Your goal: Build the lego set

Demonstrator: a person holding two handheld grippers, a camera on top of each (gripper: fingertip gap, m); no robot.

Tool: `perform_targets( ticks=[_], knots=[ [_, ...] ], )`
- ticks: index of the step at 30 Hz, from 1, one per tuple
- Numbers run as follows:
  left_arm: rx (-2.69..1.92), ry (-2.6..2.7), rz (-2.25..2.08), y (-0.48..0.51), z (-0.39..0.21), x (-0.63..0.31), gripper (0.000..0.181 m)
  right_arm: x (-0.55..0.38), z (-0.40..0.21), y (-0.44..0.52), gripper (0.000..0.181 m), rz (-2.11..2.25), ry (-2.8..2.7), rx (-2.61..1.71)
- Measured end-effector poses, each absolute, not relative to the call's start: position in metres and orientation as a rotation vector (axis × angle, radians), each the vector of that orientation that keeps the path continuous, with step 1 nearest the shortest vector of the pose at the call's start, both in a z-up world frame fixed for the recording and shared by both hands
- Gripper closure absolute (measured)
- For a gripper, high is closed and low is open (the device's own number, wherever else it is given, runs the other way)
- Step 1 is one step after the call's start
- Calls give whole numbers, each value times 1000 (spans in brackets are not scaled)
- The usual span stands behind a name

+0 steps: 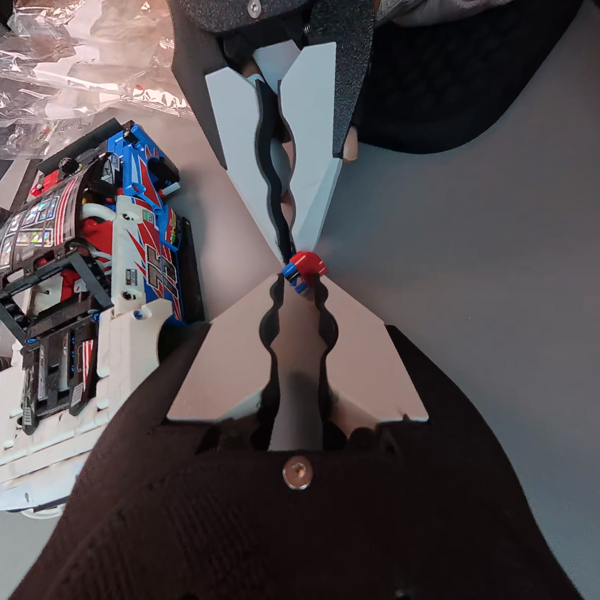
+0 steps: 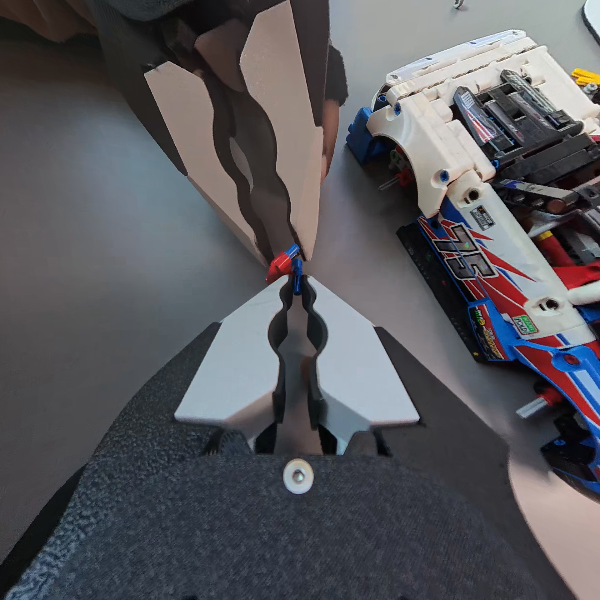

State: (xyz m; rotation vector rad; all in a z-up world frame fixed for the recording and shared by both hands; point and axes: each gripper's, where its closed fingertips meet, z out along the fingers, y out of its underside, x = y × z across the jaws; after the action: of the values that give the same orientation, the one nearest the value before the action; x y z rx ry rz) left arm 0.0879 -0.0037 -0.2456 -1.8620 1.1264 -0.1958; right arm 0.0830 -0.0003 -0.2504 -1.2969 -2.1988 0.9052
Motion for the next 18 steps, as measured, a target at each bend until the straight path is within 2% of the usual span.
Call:
perform_targets(
  ticks=[1, 4, 7, 13, 18],
  knots=[
    [-1855, 1129, -206, -4, -245, 90, 166, 83, -250, 0, 179, 910, -2195, -1306],
    [-1844, 1132, -339, -11, -240, 98, 173, 85, -250, 0, 179, 924, -2193, -1303],
    [-1854, 1117, -410, -16, -237, 98, 172, 87, -250, 0, 179, 902, -2200, -1285],
    [-1882, 1143, -418, -19, -243, 106, 153, 95, -248, 16, 180, 901, -2182, -1300],
    [-1872, 1239, -357, -16, -251, 114, 153, 101, -245, 25, 180, 990, -2144, -1329]
  ],
)
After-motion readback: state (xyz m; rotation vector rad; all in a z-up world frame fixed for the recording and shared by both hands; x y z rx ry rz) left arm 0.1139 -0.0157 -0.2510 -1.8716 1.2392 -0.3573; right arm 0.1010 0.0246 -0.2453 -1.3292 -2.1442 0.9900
